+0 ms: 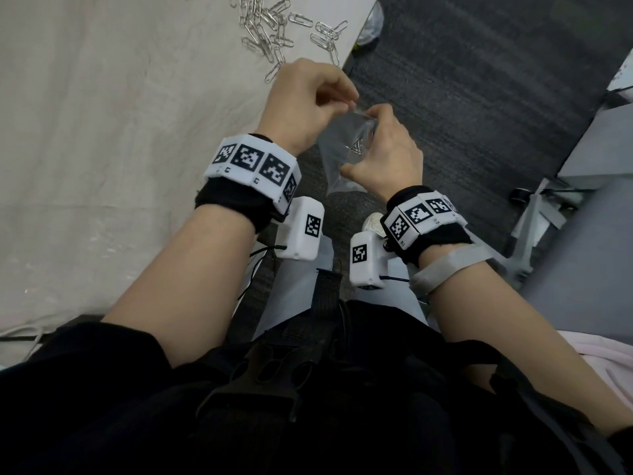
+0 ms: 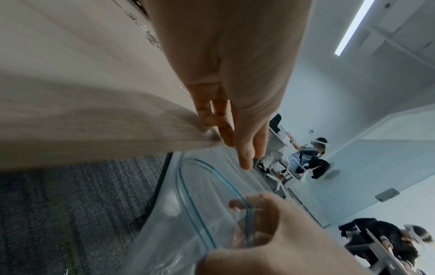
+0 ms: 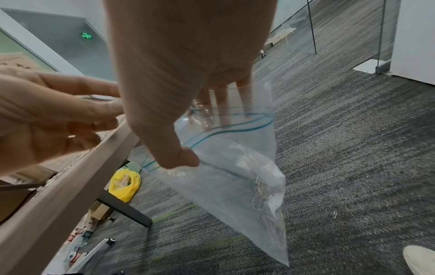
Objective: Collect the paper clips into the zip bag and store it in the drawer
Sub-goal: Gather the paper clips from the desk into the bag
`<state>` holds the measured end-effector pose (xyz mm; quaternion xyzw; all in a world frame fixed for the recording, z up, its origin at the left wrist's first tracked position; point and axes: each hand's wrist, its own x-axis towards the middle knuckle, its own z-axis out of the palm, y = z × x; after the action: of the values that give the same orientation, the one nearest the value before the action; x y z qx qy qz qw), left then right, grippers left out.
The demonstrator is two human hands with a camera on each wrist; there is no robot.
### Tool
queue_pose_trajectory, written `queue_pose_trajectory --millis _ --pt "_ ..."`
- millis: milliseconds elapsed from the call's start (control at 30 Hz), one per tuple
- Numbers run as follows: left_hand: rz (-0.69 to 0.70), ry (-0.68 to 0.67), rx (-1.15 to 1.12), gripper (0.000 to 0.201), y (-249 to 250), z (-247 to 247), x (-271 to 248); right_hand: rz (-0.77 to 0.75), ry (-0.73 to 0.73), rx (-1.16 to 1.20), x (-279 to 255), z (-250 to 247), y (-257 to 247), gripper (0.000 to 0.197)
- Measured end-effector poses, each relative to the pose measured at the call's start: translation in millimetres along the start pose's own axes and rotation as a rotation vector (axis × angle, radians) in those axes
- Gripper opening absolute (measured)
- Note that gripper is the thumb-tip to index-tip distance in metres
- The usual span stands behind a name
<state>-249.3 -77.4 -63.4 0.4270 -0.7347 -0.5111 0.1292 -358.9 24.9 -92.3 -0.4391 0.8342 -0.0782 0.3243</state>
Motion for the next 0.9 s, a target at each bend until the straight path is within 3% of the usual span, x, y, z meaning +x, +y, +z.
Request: queue_pose_trajectory --millis 200,367,700,900 --pt "-0.061 0.552 0.135 0.025 -13.9 -41.2 8.4 0.030 0.012 0.000 9.7 -7.4 -3.0 0.073" --pt "-0.264 0.833 0.319 0.044 -38.5 -85.0 16.6 0.064 0.041 0.007 21.4 -12.5 -8.0 0.071" --pt "-0.624 0.690 0.457 0.062 -83.9 -155.4 38.1 0.152 0.082 0.005 46.3 -4.4 -28.7 0.070" --pt "-0.640 0.615 0.513 0.061 -94.3 -157.3 45.6 0.187 0.087 0.029 57.7 0.2 -37.8 0.071"
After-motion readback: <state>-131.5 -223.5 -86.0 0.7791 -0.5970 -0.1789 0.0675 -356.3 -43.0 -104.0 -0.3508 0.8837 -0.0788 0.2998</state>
